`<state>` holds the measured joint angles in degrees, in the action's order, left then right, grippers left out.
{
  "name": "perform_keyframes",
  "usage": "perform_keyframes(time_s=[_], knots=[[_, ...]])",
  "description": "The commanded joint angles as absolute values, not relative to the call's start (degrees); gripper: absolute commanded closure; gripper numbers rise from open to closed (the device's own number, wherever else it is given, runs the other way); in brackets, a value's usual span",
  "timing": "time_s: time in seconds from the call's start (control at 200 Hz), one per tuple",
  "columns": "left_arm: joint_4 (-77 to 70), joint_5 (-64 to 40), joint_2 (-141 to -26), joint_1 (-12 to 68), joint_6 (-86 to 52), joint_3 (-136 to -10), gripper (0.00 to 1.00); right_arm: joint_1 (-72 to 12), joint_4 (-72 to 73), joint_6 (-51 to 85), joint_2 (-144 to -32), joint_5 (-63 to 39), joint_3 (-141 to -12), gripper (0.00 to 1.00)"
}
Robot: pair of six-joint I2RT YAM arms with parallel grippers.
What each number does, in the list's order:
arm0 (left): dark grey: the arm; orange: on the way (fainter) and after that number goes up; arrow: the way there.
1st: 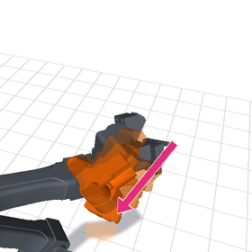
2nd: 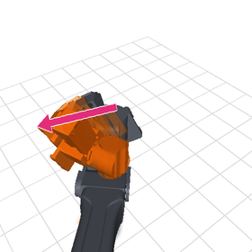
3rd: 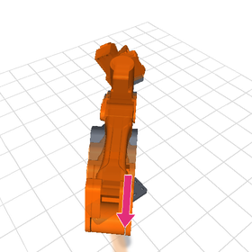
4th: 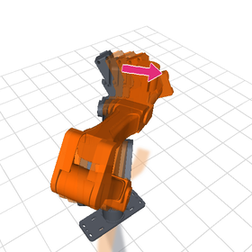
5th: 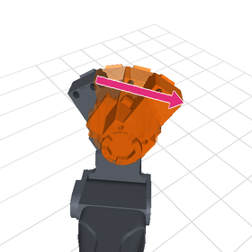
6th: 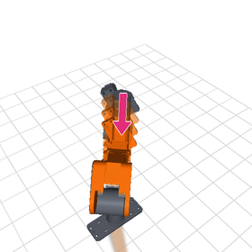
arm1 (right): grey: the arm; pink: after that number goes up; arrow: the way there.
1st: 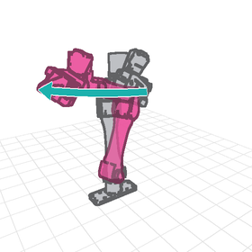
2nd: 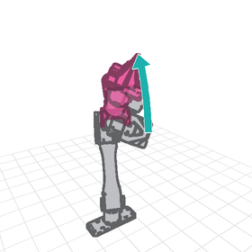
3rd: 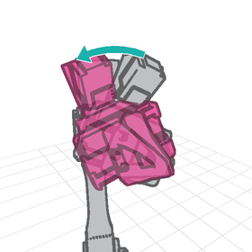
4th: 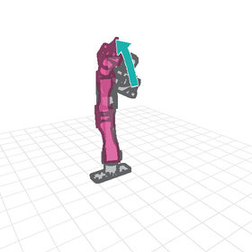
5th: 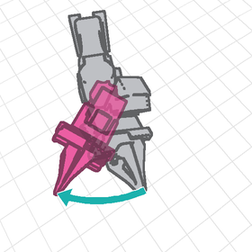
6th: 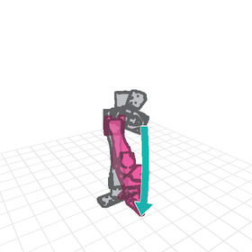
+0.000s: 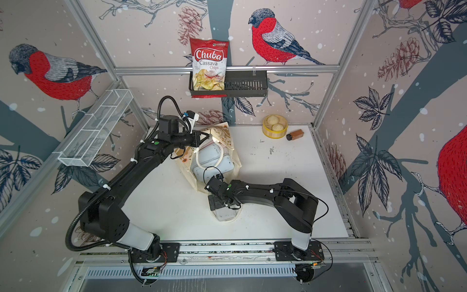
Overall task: Take out the pencil case from the canvas bag
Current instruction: Pick up the pencil case from the center of the board, then place the pencil case at the center of the board.
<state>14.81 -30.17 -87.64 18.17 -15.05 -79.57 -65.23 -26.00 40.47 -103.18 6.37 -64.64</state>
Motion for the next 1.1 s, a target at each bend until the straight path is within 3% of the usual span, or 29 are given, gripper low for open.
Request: perform_keyframes(time_s=[0.0, 0.29, 0.515, 0.725, 0.875, 1.091], knots=[[11.85, -31.21, -87.54, 18.22, -14.94, -79.86, 1.00, -65.17, -24.95, 39.36, -104.18, 4.43, -64.72, 0.00], [11.91, -31.20, -87.46, 18.20, -14.88, -79.93, 1.00, -65.09, -27.02, 37.97, -105.25, 6.33, -66.73, 0.01], [11.43, -30.52, -87.28, 18.21, -14.90, -79.55, 1.00, -65.75, -27.96, 37.33, -97.52, 6.66, -66.38, 0.16], [10.60, -29.40, -86.86, 17.12, -15.11, -79.10, 1.00, -64.44, -29.20, 36.50, -86.85, 5.23, -62.30, 0.21], [10.57, -28.27, -86.75, 16.57, -15.13, -78.85, 1.00, -57.52, -31.96, 34.84, -77.61, 4.34, -58.95, 0.26], [10.53, -29.09, -87.79, 16.53, -15.57, -78.93, 1.00, -36.11, -28.30, 31.27, -65.92, 1.94, -54.70, 0.30]])
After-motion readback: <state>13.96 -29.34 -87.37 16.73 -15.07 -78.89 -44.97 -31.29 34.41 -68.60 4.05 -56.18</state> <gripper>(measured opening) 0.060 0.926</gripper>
